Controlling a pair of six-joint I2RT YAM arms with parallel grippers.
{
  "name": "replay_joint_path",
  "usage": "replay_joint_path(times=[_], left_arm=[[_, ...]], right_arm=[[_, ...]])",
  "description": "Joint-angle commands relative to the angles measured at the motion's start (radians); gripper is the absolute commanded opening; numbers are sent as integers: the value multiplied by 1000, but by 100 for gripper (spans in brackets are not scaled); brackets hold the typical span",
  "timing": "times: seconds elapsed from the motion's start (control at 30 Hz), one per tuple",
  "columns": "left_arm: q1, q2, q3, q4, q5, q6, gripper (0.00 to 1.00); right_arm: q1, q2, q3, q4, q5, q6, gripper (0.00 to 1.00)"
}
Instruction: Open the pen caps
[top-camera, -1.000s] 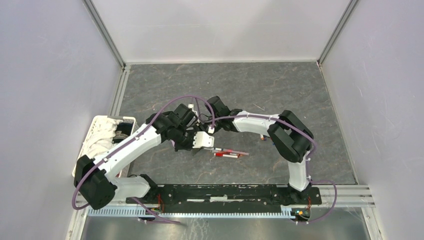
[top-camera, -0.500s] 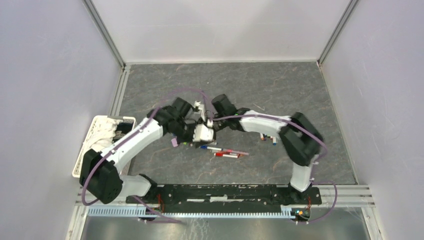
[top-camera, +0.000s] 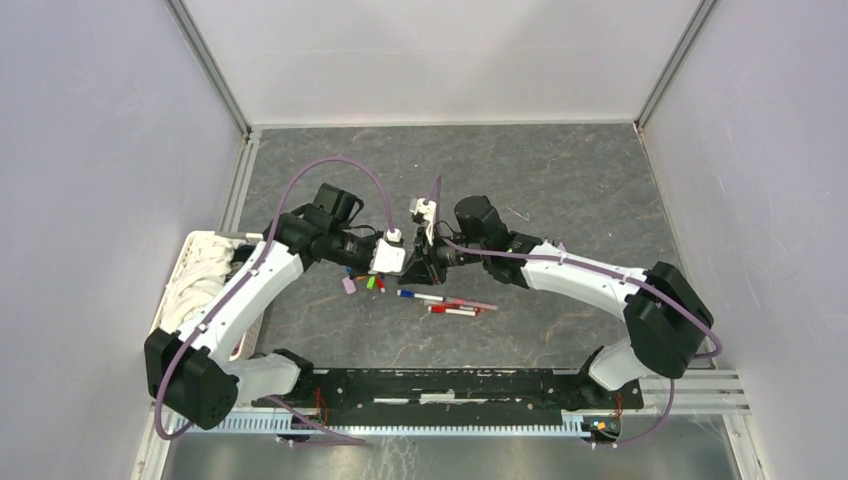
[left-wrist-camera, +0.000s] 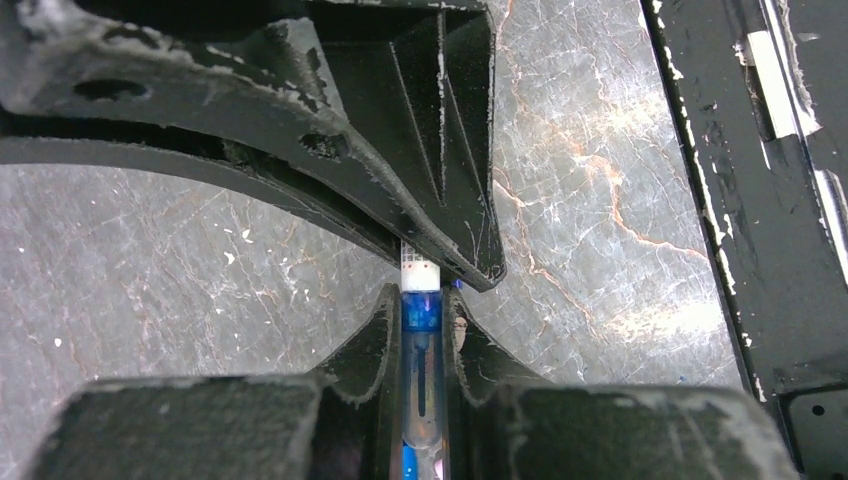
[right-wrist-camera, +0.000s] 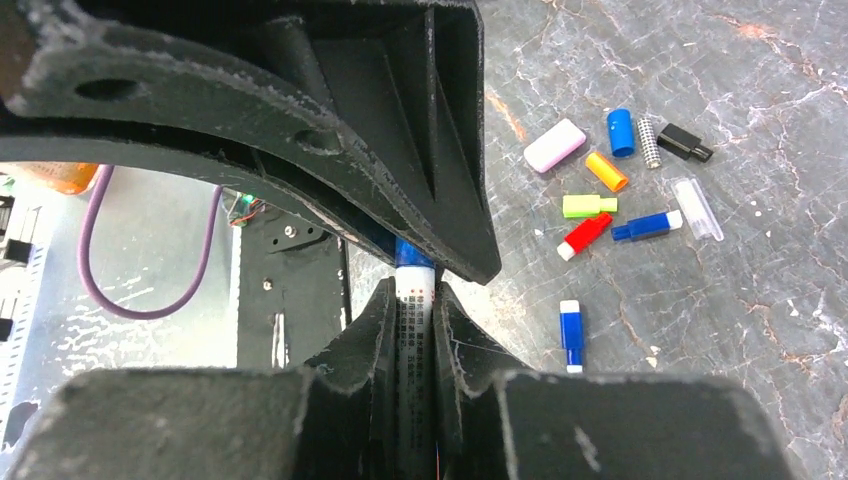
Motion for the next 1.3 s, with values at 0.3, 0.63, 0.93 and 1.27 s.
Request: replay_joint_path(times=[0.3,0.63,0.93,1.27], left_arm=[[162,-113,-5,-189,-330,109,2],[-2,-108,-23,-163,-408,18,2],[-51,-47,-38,-75,-348,-137,2],[-37,105,-148,289,-423,-320,9]], right_arm=[[-127,-179,-228,-509,-97,-48,0],[-120,-91,-110,-495,-122,-24,20],[-104,-33,32,-504,-119,-19,0],[-66,-178,-206,-503,178,-87,38]])
